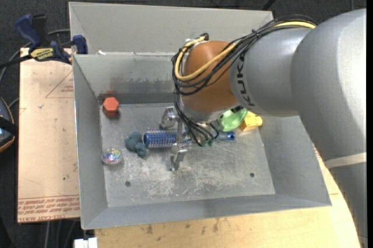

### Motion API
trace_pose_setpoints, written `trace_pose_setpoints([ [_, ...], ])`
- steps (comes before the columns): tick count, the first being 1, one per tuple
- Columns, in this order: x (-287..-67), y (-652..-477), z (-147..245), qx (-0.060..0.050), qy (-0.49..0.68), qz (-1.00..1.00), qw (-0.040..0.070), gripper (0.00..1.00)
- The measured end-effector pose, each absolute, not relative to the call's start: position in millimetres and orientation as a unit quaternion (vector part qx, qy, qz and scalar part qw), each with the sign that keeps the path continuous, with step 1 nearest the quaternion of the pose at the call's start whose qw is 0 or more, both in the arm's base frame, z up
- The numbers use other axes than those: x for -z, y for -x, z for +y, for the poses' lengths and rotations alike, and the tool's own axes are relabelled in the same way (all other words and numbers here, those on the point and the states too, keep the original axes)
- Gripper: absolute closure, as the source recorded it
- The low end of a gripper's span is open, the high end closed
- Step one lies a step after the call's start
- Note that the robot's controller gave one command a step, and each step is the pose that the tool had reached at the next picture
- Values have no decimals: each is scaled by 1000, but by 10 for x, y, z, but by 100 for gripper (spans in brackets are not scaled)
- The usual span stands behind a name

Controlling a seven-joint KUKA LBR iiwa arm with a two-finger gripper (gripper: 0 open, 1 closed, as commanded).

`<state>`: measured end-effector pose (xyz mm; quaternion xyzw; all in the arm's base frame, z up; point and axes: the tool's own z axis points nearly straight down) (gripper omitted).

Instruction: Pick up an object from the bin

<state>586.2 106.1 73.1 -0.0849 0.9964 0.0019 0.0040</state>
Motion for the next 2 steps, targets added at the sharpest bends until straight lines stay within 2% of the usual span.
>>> trace_pose_setpoints([
  [1, -769, -5878, 1067, -2, 85, 996, 7, 100],
  [2, -2284, -6055, 814, 0, 270, 963, 4, 100],
])
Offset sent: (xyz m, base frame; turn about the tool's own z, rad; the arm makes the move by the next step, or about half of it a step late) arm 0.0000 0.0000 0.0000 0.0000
